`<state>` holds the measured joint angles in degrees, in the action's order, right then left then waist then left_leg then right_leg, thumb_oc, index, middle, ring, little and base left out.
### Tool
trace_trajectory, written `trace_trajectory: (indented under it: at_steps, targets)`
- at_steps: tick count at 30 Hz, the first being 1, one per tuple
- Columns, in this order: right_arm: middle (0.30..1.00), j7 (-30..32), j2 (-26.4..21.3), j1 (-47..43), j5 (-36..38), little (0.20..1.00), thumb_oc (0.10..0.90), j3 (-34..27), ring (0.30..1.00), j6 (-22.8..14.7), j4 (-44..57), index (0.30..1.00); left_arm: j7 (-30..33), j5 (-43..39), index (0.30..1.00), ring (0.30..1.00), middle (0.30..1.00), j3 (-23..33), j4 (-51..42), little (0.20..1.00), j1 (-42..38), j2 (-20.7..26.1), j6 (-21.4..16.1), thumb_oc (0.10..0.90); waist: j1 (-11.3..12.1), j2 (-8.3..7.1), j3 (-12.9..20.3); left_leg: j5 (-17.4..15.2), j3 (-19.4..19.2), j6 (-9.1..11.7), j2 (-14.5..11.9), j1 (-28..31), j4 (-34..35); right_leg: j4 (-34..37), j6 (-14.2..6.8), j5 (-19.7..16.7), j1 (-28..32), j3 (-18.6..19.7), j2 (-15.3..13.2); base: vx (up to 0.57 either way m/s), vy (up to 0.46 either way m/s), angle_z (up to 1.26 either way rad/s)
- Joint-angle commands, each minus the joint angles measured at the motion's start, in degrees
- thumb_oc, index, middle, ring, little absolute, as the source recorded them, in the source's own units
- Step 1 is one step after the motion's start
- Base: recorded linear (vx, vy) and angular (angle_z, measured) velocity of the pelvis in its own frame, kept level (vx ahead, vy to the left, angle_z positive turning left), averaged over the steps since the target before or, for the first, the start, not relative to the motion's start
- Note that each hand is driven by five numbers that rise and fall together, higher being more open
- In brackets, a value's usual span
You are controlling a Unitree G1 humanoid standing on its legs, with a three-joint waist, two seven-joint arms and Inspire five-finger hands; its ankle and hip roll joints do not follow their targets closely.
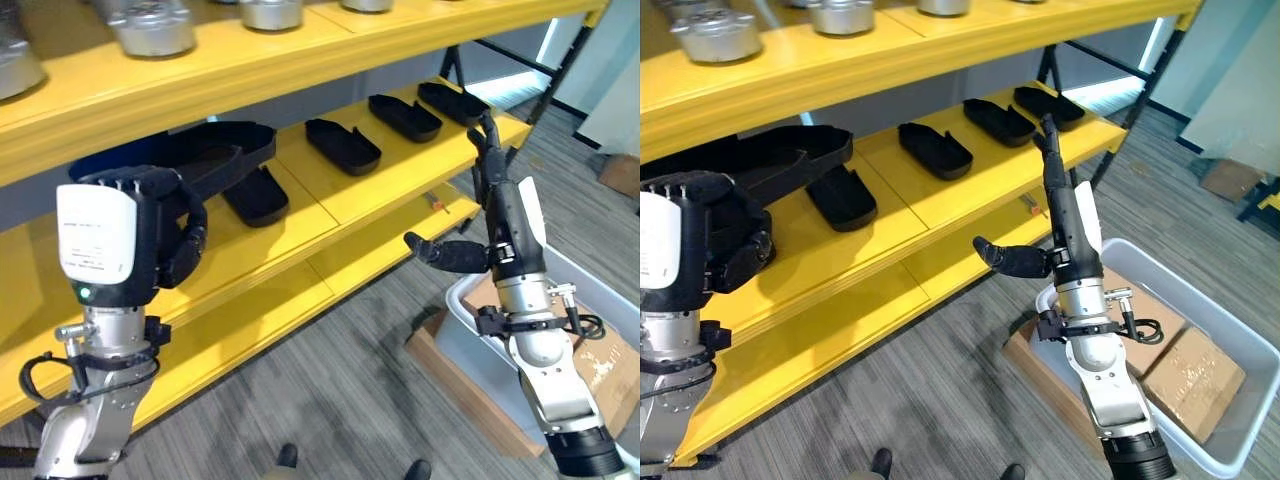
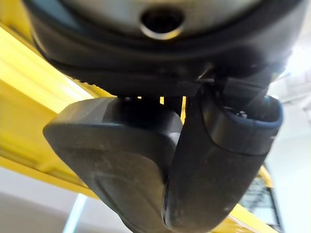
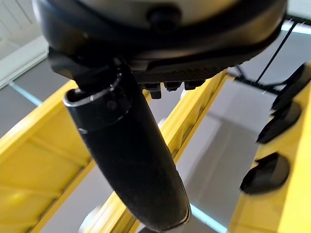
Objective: Move parts from the plastic box to the shelf.
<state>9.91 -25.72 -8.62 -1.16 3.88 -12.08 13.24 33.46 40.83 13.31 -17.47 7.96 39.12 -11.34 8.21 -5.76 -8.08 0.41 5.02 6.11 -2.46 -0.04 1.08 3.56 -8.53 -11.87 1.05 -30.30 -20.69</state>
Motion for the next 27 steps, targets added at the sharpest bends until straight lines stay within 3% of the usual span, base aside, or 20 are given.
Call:
trace_trajectory:
  at_steps: [1, 3, 9, 11, 12, 13, 14, 15, 16, 17, 18, 19, 20, 21, 22, 23, 24, 27]
  targets:
    - [1.0, 1.21, -1.67, -3.29, -1.08, 1.0, 0.9, -0.06, 1.0, -3.84, 4.31, 1.0, 6.58, -1.58, 0.3, 0.3, 0.3, 5.72, -6.45, 0.3, -1.83, 2.0, -0.35, 0.4, -0.03, 0.48, 6.25, -2.4, -0.26, -5.68, 4.33, 1.21, 3.61, -3.59, -5.11, 1.01, 1.53, 1.74, -3.9, 0.0, 0.158, 0.12]
    - [1.0, 1.2, -1.24, -3.4, -2.04, 1.0, 0.9, 0.41, 1.0, -3.67, 4.12, 1.0, 6.38, -1.18, 0.3, 0.3, 0.3, 5.92, -6.38, 0.3, -1.52, 2.4, -0.15, 0.4, 0.49, -0.19, 6.25, -2.15, 0.28, -6.59, 6.37, 0.93, 3.8, -3.52, -5.64, -0.97, 1.4, 1.71, -5.59, -0.01, 0.204, 0.19]
    - [1.0, 1.2, -0.52, -3.07, -3.14, 1.0, 0.9, 0.83, 1.0, -3.41, 4.2, 1.0, 5.93, -0.89, 0.3, 0.3, 0.3, 6.34, -5.83, 0.3, -1.18, 3.02, 0.31, 0.4, 0.82, -0.34, 5.83, -2.56, 1.2, -7.5, 7.94, 1.26, 3.84, -5.84, -5.54, -1.69, 1.3, 3.31, -6.93, 0.01, 0.135, 0.16]
    - [1.0, 1.17, -0.7, -2.39, -3.44, 1.0, 0.9, 0.69, 1.0, -3.39, 4.27, 1.0, 5.67, -1.41, 0.3, 0.3, 0.3, 5.79, -5.26, 0.3, -1.68, 3.28, 0.17, 0.4, -0.52, -0.31, 5.25, -1.69, 2.5, -8.15, 8.69, 1.13, 3.91, -8.18, -4.58, -1.74, 0.22, 8.08, -6.29, 0.01, 0.121, 0.14]
    - [1.0, 0.97, -0.83, -1.93, -3.56, 1.0, 0.9, 0.61, 1.0, -3.43, 4.35, 1.0, 5.43, -1.83, 0.3, 0.3, 0.3, 5.46, -4.83, 0.3, -1.76, 3.32, -0.04, 0.4, -1.31, -0.09, 5.13, -1.83, 3.29, -8.3, 8.73, 1.46, 3.92, -9.14, -3.93, -0.87, -0.14, 11.14, -5.05, 0.06, 0.15, 0.59]
    - [1.0, 0.75, -1.18, -1.13, -3.69, 1.0, 0.9, 0.4, 1.0, -3.52, 4.45, 1.0, 5.08, -2.45, 0.3, 0.3, 0.3, 4.54, -4.01, 0.3, -2.21, 3.38, -0.33, 0.4, -3.17, 0.5, 4.73, -1.33, 5.15, -8.82, 8.93, 1.93, 3.92, -11.92, -2.0, 1.41, -2.23, 18.75, -1.34, 0.07, 0.15, 0.85]
    - [1.0, 0.63, -1.37, -0.78, -3.73, 1.0, 0.9, 0.24, 1.0, -3.64, 4.53, 1.0, 4.85, -2.6, 0.3, 0.3, 0.3, 4.09, -3.67, 0.3, -2.63, 3.35, -0.29, 0.4, -3.89, 0.72, 4.64, -0.93, 6.06, -9.12, 9.03, 2.03, 3.92, -13.48, -0.98, 3.1, -3.15, 22.08, 0.94, 0.01, 0.193, 1.32]
    - [1.0, 0.25, -1.59, -0.93, -3.57, 1.0, 0.9, 0.12, 1.0, -3.9, 4.43, 1.0, 4.15, -2.56, 0.3, 0.3, 0.3, 3.42, -3.29, 0.3, -2.94, 3.08, -0.3, 0.4, -4.82, 1.1, 4.21, 0.22, 6.81, -9.74, 8.92, 1.85, 3.92, -15.91, 0.74, 6.74, -5.47, 24.52, 5.7, -0.01, 0.114, 1.04]
    - [1.0, -0.1, -1.61, -1.03, -3.0, 1.0, 0.9, 0.04, 1.0, -4.2, 4.22, 1.0, 3.78, -2.35, 0.3, 0.3, 0.3, 3.35, -3.22, 0.3, -2.48, 2.59, -0.04, 0.4, -5.01, 1.04, 3.91, 0.45, 7.17, -10.21, 8.87, 1.88, 3.92, -17.7, 2.47, 10.86, -7.56, 23.35, 10.61, -0.02, 0.064, 0.73]
    - [1.0, -0.14, -1.62, -1.05, -2.94, 1.0, 0.9, 0.05, 1.0, -4.23, 4.19, 1.0, 3.76, -2.33, 0.3, 0.3, 0.3, 3.39, -3.27, 0.3, -2.43, 2.57, -0.01, 0.4, -5.06, 1.09, 3.99, 0.26, 7.23, -10.09, 8.69, 1.88, 3.92, -17.94, 2.73, 11.18, -7.66, 23.24, 10.76, 0.0, -0.011, 0.11]
    - [1.0, -0.28, -1.67, -1.05, -2.55, 1.0, 0.9, -0.03, 1.0, -4.38, 4.08, 1.0, 3.77, -2.31, 0.3, 0.3, 0.3, 3.45, -3.26, 0.3, -2.21, 2.32, 0.17, 0.4, -5.12, 0.82, 4.03, 0.51, 7.34, -10.24, 9.15, 1.76, 3.92, -17.57, 3.05, 11.94, -8.2, 22.62, 12.73, 0.0, 0.0, 0.0]
    - [1.0, -0.36, -1.78, -1.06, -1.78, 1.0, 0.9, 0.12, 1.0, -4.79, 3.6, 1.0, 4.06, -2.41, 0.3, 0.3, 0.3, 3.65, -3.37, 0.3, -1.74, 1.64, 0.51, 0.4, -5.69, 0.57, 4.27, 1.0, 7.99, -10.15, 10.02, 1.42, 3.92, -15.75, 3.88, 12.48, -9.68, 21.97, 16.95, 0.0, 0.0, 0.0]
    - [1.0, -0.13, -1.96, -1.07, -1.69, 1.0, 0.9, 0.17, 1.0, -5.15, 3.41, 1.0, 4.34, -2.59, 0.3, 0.3, 0.3, 3.61, -3.07, 0.3, -1.92, 1.21, 0.81, 0.4, -6.62, 0.54, 4.13, 1.61, 8.92, -10.03, 10.56, 1.23, 3.92, -13.96, 3.99, 12.47, -10.83, 24.74, 19.43, 0.03, 0.01, 0.23]
    - [1.0, -0.09, -2.02, -1.17, -1.69, 1.0, 0.9, 0.28, 1.0, -5.24, 3.32, 1.0, 4.4, -2.58, 0.3, 0.3, 0.3, 3.64, -2.99, 0.3, -1.94, 1.17, 0.83, 0.4, -6.63, 0.64, 4.28, 1.49, 8.89, -9.97, 10.44, 1.13, 3.92, -13.59, 4.09, 12.36, -10.78, 24.84, 19.59, 0.04, 0.031, 0.56]
    - [1.0, -0.13, -2.39, -0.92, -1.5, 1.0, 0.9, 0.57, 1.0, -5.51, 3.82, 1.0, 4.41, -2.93, 0.3, 0.3, 0.3, 3.36, -2.88, 0.3, -1.71, 0.32, 0.45, 0.4, -7.03, 0.42, 4.08, 2.02, 10.3, -9.41, 10.87, 1.07, 3.91, -11.19, 3.83, 11.35, -10.11, 28.87, 20.29, 0.04, -0.009, 0.55]
    - [1.0, -0.43, -2.83, -0.69, -1.46, 1.0, 0.9, 0.73, 1.0, -5.51, 3.59, 1.0, 4.49, -2.55, 0.3, 0.3, 0.3, 3.15, -2.82, 0.3, -1.0, -0.19, 0.05, 0.4, -6.94, 0.14, 4.17, 1.9, 10.22, -9.32, 10.85, 1.05, 3.86, -9.51, 4.18, 10.83, -8.91, 29.72, 20.55, 0.03, -0.048, 0.3]
    - [1.0, -0.31, -3.47, -1.04, -1.13, 1.0, 0.9, 0.58, 1.0, -5.37, 3.62, 1.0, 4.79, -2.41, 0.3, 0.3, 0.3, 3.23, -3.23, 0.3, -0.32, -1.03, -0.23, 0.4, -6.36, 0.19, 4.96, 2.19, 9.69, -9.13, 10.83, 0.37, 3.85, -6.13, 3.92, 9.02, -7.58, 29.72, 20.46, 0.04, -0.095, -0.08]
    - [1.0, -0.05, -3.44, -0.59, -0.61, 1.0, 0.9, 0.01, 1.0, -5.33, 3.55, 1.0, 4.83, -3.48, 0.3, 0.3, 0.3, 3.62, -3.61, 0.3, 0.92, -2.17, -0.73, 0.4, -5.64, 0.57, 6.01, 1.87, 9.06, -8.94, 10.25, 0.34, 3.7, -3.34, 3.8, 8.76, -5.37, 28.13, 20.14, 0.08, -0.068, -0.12]
